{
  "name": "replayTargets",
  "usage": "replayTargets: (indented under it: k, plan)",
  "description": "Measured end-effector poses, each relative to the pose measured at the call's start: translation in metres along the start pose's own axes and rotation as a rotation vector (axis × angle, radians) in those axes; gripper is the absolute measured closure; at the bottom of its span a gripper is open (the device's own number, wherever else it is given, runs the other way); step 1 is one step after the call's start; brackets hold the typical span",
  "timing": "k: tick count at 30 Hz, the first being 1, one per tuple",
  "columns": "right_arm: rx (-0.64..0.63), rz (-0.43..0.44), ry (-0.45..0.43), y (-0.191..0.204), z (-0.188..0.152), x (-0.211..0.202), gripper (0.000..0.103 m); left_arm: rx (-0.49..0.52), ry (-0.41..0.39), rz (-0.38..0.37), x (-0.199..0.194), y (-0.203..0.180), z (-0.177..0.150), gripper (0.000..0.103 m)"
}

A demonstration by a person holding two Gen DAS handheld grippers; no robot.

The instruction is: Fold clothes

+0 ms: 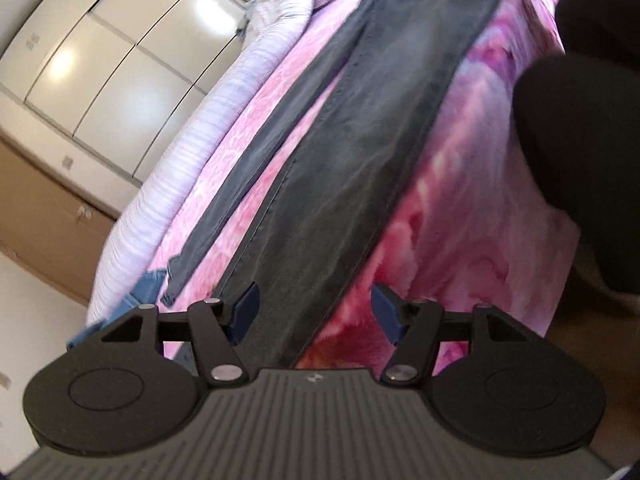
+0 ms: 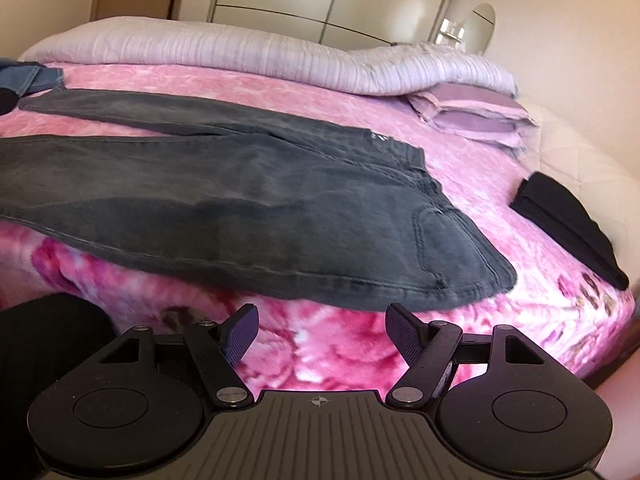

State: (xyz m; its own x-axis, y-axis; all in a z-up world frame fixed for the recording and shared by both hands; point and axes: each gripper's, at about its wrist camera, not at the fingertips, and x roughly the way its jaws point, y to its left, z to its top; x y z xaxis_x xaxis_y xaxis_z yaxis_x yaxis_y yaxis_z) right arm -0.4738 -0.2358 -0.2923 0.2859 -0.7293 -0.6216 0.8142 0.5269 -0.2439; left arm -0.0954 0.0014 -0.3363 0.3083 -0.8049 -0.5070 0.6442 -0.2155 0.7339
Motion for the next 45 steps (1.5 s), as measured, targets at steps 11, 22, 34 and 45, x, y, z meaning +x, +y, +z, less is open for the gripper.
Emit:
replayTargets:
  k: [11, 22, 34, 45]
  plan:
    - [-0.090, 0.079, -0.076, 0.041, 0.019, 0.001, 0.029, 0.205, -0.081, 0.019, 0.023, -0.035, 0.037, 0.052]
    - [-0.364, -0.102, -0.123, 0.023, -0.017, 0.019, 0.029, 0.090, 0.147, 0.167, 0.028, 0.029, -0.045, 0.053]
    - [-0.774, -0.348, -0.102, -0.044, -0.065, 0.100, 0.032, 0.069, 0.191, 0.130, 0.038, 0.027, -0.034, 0.082]
    - [-0.951, -0.295, -0.170, -0.083, -0.073, 0.140, 0.052, 0.083, 0.237, 0.135, 0.047, 0.034, -0.029, 0.086]
